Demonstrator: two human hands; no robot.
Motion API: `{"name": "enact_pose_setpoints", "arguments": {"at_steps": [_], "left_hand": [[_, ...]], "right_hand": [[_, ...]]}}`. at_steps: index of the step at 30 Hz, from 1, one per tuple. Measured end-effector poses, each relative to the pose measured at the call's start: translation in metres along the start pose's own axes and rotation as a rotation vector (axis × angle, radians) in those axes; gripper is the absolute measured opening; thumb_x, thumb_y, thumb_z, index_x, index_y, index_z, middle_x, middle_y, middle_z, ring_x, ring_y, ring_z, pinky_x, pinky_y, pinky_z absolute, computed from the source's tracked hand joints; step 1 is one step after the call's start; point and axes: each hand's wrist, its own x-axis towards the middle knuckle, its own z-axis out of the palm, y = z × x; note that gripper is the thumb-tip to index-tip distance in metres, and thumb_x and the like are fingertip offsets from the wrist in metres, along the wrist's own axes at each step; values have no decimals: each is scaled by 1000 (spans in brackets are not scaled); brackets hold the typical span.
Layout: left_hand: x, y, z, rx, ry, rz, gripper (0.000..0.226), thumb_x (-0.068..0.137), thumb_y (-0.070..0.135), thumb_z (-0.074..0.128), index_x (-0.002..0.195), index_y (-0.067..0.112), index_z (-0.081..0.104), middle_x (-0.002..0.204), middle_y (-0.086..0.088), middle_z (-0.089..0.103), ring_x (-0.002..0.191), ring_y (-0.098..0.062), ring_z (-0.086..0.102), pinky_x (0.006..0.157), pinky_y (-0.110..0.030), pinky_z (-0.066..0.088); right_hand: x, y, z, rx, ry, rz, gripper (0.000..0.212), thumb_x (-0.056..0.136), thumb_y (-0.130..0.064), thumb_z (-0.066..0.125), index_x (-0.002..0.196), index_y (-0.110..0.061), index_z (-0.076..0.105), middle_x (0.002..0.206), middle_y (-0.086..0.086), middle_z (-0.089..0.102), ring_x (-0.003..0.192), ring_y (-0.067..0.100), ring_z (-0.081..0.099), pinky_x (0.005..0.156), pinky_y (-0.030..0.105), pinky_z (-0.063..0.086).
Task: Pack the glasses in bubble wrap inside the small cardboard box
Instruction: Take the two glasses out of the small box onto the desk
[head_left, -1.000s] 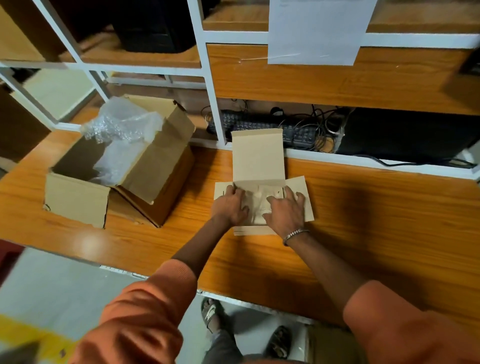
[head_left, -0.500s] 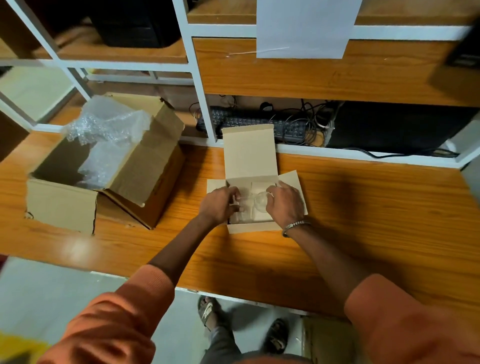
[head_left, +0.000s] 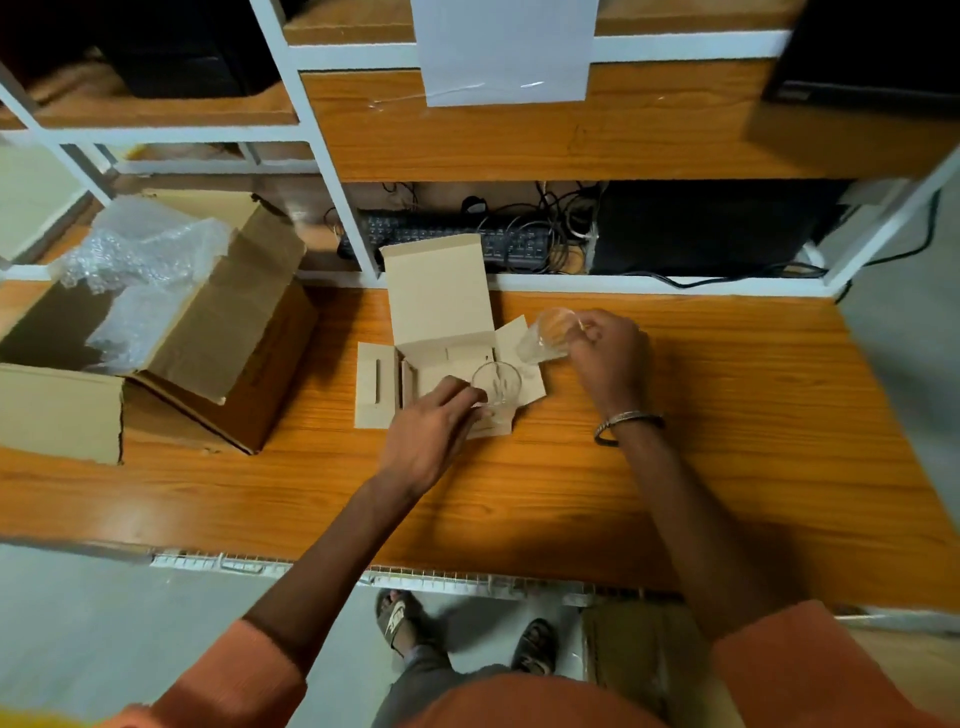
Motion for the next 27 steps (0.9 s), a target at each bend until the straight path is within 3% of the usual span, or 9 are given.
{"name": "enact_pose_setpoints", "arguments": {"at_steps": [2, 4, 7, 11, 13, 15, 20, 23, 27], "left_hand": [[4, 15, 13, -37, -46, 29, 38, 114, 46, 36, 128, 21, 61, 122, -3, 63, 92, -21, 70, 69, -36, 62], [3, 28, 26, -59, -89, 57, 39, 114, 50, 32, 128, 24, 58, 122, -2, 62, 91, -20, 70, 70, -36, 62], [-3, 37, 45, -21, -136, 64, 37, 113, 48, 36, 127, 24, 60, 118, -1, 64, 86, -20, 71, 66, -36, 61], [-11, 45, 65, -14, -191, 29, 41, 110, 46, 38, 121, 20, 67, 115, -4, 66, 80, -24, 71, 62, -36, 58], [-15, 45, 72, -25, -202, 18, 40, 109, 45, 39, 121, 19, 66, 114, -5, 66, 77, -26, 71, 61, -38, 59], [-18, 42, 78, -40, -215, -8, 36, 110, 44, 41, 126, 20, 64, 118, -4, 64, 78, -26, 71, 64, -40, 61], [-17, 40, 82, -72, -239, -62, 29, 113, 41, 47, 133, 24, 59, 126, -1, 60, 86, -22, 70, 71, -43, 62], [-17, 41, 79, -47, -240, -62, 32, 113, 42, 47, 138, 26, 58, 130, 0, 60, 92, -20, 70, 72, -39, 62], [-19, 44, 68, 6, -205, -58, 43, 110, 53, 50, 146, 30, 52, 134, 3, 61, 97, -16, 70, 66, -32, 61]], "right_hand": [[0, 11, -15, 50, 72, 83, 20, 96, -24, 66, 105, -12, 79, 76, 3, 75, 60, 21, 64, 52, 31, 48], [-2, 26, -27, -6, 97, 152, 19, 94, -20, 65, 103, -11, 80, 86, 4, 77, 71, 22, 66, 58, 34, 53], [-12, 53, -36, -130, 24, 210, 20, 92, -21, 66, 98, -12, 82, 89, 6, 78, 73, 19, 64, 52, 22, 38], [-36, 81, -32, -228, -136, 345, 35, 92, -42, 63, 80, -13, 78, 72, 4, 73, 64, 27, 67, 54, 28, 46], [-47, 88, -26, -243, -191, 383, 45, 89, -50, 57, 70, -13, 74, 61, 0, 67, 57, 26, 64, 53, 28, 43], [-55, 90, -23, -213, -210, 390, 42, 85, -49, 57, 62, -16, 69, 55, -6, 61, 53, 21, 60, 50, 25, 36], [-54, 87, -26, -226, -253, 402, 16, 88, -32, 68, 80, -21, 76, 74, 0, 70, 67, 23, 65, 56, 29, 46], [-48, 92, -24, -247, -272, 410, 30, 89, -35, 63, 70, -13, 69, 67, 5, 68, 62, 27, 65, 52, 25, 36], [-44, 82, -29, -412, -206, 360, 40, 96, -45, 61, 83, -10, 74, 82, 11, 73, 73, 30, 69, 58, 29, 44]]}}
